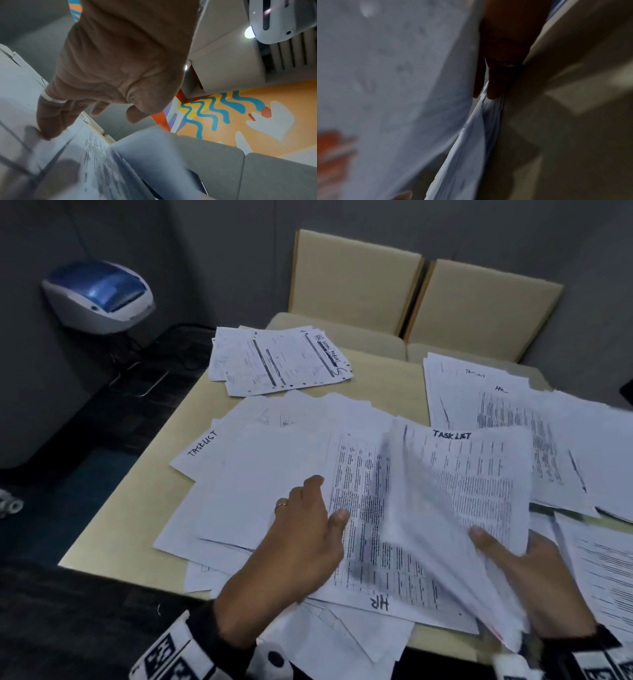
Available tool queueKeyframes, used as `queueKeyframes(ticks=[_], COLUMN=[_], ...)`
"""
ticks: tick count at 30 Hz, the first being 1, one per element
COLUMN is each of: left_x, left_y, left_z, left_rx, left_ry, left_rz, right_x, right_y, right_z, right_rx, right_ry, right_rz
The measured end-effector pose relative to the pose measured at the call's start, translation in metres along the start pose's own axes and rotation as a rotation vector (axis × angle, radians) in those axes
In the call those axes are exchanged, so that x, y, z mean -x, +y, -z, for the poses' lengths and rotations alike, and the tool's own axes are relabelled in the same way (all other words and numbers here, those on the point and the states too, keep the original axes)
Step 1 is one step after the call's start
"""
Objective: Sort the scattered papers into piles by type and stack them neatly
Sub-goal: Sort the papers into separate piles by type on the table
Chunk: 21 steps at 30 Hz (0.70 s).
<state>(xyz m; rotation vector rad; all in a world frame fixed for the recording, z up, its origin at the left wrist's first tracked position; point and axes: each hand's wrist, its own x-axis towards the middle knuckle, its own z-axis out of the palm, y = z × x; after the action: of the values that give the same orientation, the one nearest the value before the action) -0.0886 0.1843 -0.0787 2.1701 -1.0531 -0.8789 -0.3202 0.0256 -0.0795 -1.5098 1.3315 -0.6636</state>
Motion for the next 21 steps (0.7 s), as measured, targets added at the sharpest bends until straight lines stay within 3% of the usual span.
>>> queueKeyframes(ticks=[8,14,18,21], left_x=[0.006,0.004,0.003,0.003], left_y=[0.008,0.007,0.006,0.008], left_z=[-0.002,-0.011,-0.01,-0.002], left_rx=[0.111,0.223,0.33,0.322], left_ry=[0.011,-0.022,0.095,0.148], left_rz=[0.04,0.049,0.017,-0.091], right_x=[0.005,0.007,0.005,0.004], right_y=[0.029,0.034,0.031,0.025], right_z=[-0.02,-0.023,-0.02,-0.018], right_rx=[0.496,0.282,0.187,0.103], right_ry=[-0.091,-0.144,-0.155,-0.142], right_rz=[0.171,0.139,0.108,0.095])
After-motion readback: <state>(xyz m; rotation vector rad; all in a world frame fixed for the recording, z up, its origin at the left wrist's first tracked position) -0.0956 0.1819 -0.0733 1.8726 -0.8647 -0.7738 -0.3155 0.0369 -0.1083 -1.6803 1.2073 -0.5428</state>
